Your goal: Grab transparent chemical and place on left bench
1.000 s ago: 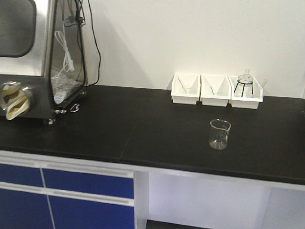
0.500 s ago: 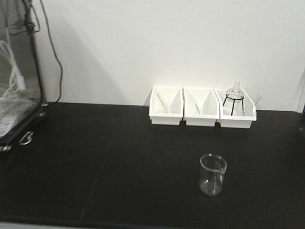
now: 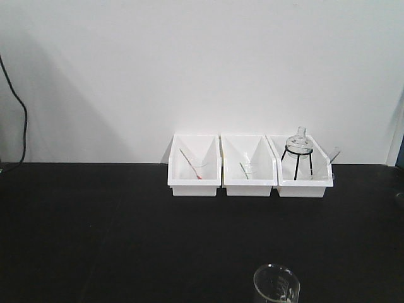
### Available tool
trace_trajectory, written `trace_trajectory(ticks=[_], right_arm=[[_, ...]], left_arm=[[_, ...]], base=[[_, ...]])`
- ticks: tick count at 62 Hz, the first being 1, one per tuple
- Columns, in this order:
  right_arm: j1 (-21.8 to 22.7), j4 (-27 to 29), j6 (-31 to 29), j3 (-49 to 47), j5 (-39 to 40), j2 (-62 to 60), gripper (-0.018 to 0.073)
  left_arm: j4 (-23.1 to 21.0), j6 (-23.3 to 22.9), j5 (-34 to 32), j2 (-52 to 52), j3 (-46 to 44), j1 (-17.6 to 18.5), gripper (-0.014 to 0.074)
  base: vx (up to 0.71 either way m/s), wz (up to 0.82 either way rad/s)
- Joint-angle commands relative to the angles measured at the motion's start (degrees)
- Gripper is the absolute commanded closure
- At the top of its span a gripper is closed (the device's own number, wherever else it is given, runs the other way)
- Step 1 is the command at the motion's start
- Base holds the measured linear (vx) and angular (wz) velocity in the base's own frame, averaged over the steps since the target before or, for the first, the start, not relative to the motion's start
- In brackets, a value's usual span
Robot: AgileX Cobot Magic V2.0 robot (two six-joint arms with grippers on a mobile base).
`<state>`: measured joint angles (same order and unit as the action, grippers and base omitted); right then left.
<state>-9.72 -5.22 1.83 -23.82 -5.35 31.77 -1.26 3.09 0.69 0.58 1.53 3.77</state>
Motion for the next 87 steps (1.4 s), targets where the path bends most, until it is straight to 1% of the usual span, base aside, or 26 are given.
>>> trace_trajectory(ticks=[1, 29, 69, 72, 78, 83, 85, 87], right_arm=[[0.02, -0.61, -0.27, -1.81, 4.67, 0.02, 0.0559], [0.02, -0.61, -0.27, -1.81, 4.67, 0.02, 0.0559], [0.02, -0.11, -0.07, -1.81, 5.01, 0.02, 0.0559], [0.02, -0.03, -0.07, -1.81, 7.62, 0.38, 0.0559], [0.02, 2.21, 0.62, -1.81, 17.98, 3.24, 0.0559], [0.02, 2.99, 5.28, -1.81, 27.55, 8.10, 0.0559], [0.02, 2.19, 8.28, -1.81, 29.88, 9.99, 0.0559], [0.02, -0.02, 11.11, -1.81, 32.32, 12.39, 0.0559]], left_arm=[[-0.04, -0.45, -4.49, 1.10, 0.93, 0.10, 0.0600], [-0.04, -0.45, -4.49, 1.10, 0.93, 0.10, 0.0600], [-0.04, -0.45, -4.49, 1.10, 0.93, 0.10, 0.0600], [-0.04, -0.45, -4.49, 1.10, 0.93, 0.10, 0.0600], [-0.04, -0.45, -4.49, 1.10, 0.93, 0.10, 0.0600], [-0.04, -0.45, -4.49, 1.10, 0.93, 0.10, 0.0600], [-0.04, -0.45, -4.49, 1.10, 0.93, 0.10, 0.0600], [-0.04, -0.45, -4.49, 1.10, 0.93, 0.10, 0.0600]], base=[[0.34, -0.13], [0.23, -0.08], [0.04, 0.00], [0.00, 0.00], [0.00, 0.00], [0.00, 0.00], [0.00, 0.00], [0.00, 0.00]])
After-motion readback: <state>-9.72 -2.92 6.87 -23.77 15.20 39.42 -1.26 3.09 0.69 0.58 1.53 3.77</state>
